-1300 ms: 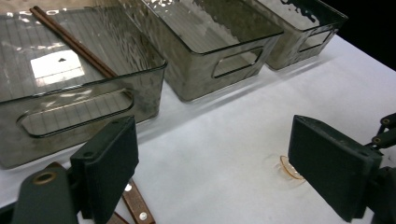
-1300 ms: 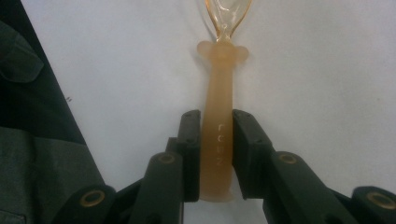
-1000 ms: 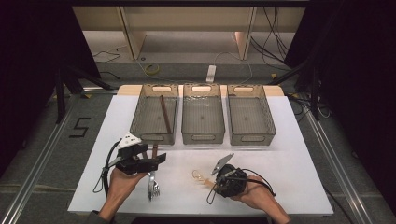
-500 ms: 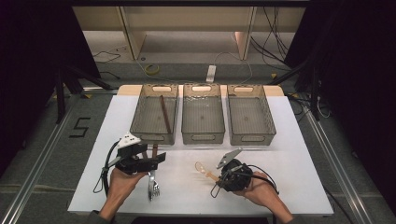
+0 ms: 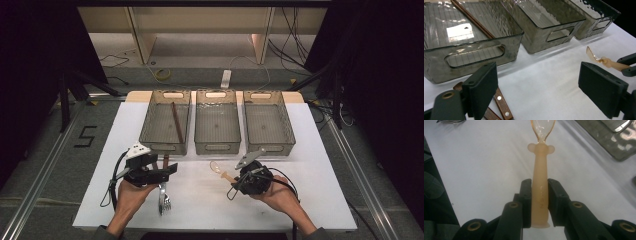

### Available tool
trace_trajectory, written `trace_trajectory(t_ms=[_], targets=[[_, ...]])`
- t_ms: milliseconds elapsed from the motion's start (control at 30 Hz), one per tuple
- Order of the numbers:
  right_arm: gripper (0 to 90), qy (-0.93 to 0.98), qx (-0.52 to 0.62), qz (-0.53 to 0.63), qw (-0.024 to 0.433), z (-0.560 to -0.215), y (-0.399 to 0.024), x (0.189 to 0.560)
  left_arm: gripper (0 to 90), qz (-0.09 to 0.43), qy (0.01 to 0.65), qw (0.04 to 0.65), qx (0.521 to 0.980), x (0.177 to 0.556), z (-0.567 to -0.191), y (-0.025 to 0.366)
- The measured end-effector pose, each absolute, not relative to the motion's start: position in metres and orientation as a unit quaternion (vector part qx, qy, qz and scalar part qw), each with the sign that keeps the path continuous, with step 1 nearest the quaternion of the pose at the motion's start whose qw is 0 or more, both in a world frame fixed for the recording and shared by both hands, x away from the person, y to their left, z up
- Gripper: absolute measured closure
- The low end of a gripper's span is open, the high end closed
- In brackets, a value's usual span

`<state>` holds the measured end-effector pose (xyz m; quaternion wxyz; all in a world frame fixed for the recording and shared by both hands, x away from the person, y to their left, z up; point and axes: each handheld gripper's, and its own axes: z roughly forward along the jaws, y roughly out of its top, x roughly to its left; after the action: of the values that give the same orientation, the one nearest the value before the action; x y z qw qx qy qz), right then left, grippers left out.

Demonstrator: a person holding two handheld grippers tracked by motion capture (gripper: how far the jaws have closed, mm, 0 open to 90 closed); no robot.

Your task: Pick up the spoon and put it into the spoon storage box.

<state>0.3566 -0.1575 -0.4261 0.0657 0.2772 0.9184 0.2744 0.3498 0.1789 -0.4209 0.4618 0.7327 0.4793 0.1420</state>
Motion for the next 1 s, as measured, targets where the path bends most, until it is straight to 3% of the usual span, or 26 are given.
trace_trajectory(t_ms=[667,1000], targets=[[75.3,0.902,0.288,0.307,0.094,-0.399,-0.155,0.383,15.7,0.146,0.480,0.466,0.729,0.350,-0.420,0.180],[75.3,0.885,0.309,0.330,0.117,-0.380,-0.147,0.416,15.7,0.149,0.482,0.468,0.725,0.350,-0.420,0.181]])
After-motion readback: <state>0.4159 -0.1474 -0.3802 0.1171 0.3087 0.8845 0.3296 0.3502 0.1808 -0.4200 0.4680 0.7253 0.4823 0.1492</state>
